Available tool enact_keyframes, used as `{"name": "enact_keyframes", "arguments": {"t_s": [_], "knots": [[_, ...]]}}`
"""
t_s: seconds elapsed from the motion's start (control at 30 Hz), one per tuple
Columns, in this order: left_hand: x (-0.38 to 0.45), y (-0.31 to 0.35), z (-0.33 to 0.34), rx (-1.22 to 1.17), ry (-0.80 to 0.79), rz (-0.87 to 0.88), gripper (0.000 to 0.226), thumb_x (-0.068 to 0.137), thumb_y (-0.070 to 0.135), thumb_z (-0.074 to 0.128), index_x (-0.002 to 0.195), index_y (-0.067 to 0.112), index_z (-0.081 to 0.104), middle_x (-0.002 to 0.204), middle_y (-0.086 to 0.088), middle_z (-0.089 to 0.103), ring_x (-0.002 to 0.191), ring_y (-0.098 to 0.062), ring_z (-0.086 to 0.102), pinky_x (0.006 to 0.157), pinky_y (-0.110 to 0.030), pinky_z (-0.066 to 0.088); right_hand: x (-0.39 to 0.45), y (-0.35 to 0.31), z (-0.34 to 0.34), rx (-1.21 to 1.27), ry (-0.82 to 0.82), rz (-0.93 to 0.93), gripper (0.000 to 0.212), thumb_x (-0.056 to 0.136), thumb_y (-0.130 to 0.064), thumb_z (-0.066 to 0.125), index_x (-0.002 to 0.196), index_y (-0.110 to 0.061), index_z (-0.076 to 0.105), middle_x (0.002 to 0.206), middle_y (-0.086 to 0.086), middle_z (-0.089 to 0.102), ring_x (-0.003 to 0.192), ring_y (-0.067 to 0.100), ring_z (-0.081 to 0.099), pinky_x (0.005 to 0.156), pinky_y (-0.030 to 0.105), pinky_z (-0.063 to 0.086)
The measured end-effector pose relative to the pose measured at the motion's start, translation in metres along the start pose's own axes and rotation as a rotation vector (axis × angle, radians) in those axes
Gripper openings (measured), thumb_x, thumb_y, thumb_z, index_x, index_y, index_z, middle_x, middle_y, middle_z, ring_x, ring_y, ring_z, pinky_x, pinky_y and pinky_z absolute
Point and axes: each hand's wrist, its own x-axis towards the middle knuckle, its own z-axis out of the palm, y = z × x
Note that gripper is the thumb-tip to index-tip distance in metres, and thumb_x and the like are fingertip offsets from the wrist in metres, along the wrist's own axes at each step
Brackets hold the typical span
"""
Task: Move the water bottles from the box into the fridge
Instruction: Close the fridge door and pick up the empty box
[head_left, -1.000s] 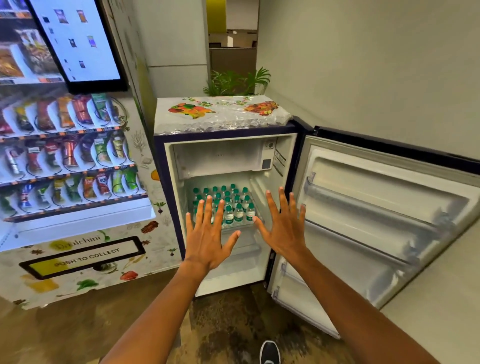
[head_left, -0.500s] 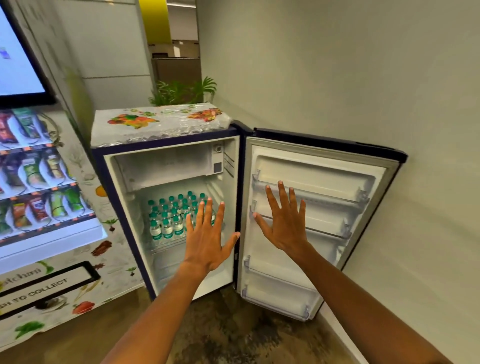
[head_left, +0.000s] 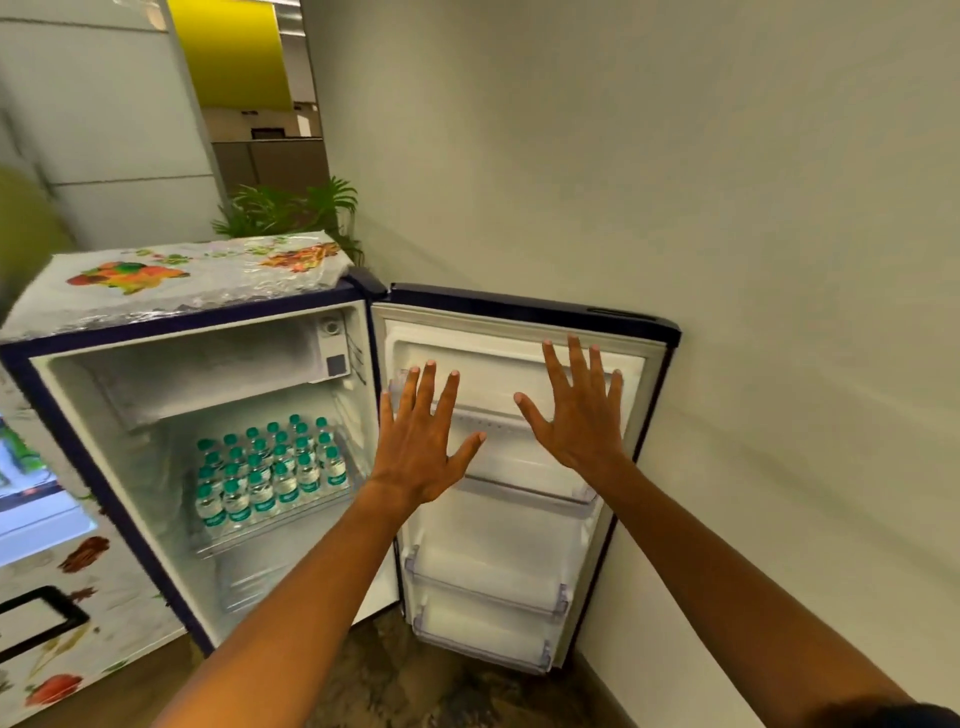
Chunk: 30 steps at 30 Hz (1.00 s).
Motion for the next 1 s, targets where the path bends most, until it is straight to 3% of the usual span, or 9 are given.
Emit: {"name": "enact_keyframes", "arguments": {"t_s": [0.2,0.53,0.67,0.87,1.0], "knots": [[0.063,0.066,0.000,-0.008,-0.015,0.040,0.093,0.079,0.079,-0.003,0.156,0.027,-0.003,0.163,-0.004,-0.013,0.150,-0.025,-0.012,0.119,-0.053,-0.002,0.043,0.072,-0.009,-0.032,0.016,-0.013,0.084,0.088,-0.076,0.026,0.157,-0.029,0.016,0.164,0.011,0.016,0.148,0.039,0.018,0.113,0.064,0.019],[0.139,0.126,0.023,0.067,-0.158,0.065,0.081,0.092,0.070,0.022,0.156,0.025,-0.002,0.163,-0.004,-0.013,0.150,-0.026,-0.012,0.118,-0.052,-0.004,0.090,0.142,0.004,-0.133,-0.104,-0.058,0.087,0.087,-0.076,0.032,0.155,-0.023,0.024,0.162,0.013,0.022,0.148,0.036,0.019,0.115,0.063,0.013],[0.135,0.130,0.030,0.054,-0.184,0.065,0.080,0.093,0.069,0.022,0.156,0.027,-0.002,0.163,-0.003,-0.012,0.150,-0.025,-0.011,0.118,-0.052,-0.003,0.091,0.143,0.006,-0.127,-0.052,-0.057,0.089,0.084,-0.076,0.029,0.149,-0.016,0.038,0.150,0.016,0.042,0.139,0.037,0.037,0.114,0.064,0.019],[0.112,0.114,0.039,0.096,-0.224,0.021,0.082,0.090,0.073,0.017,0.156,0.027,-0.002,0.164,-0.003,-0.011,0.151,-0.027,-0.009,0.119,-0.052,-0.003,0.078,0.133,0.001,-0.102,-0.028,-0.014,0.091,0.085,-0.075,0.019,0.146,-0.011,0.041,0.147,0.016,0.046,0.136,0.037,0.040,0.116,0.061,0.020],[0.091,0.105,0.036,0.095,-0.231,0.007,0.088,0.080,0.073,0.006,0.155,0.028,-0.004,0.163,-0.003,-0.012,0.150,-0.027,-0.009,0.119,-0.052,-0.003,0.061,0.116,-0.006,-0.079,0.024,0.032,0.084,0.089,-0.070,0.027,0.140,-0.006,0.048,0.139,0.016,0.054,0.130,0.036,0.047,0.113,0.059,0.027]]}}
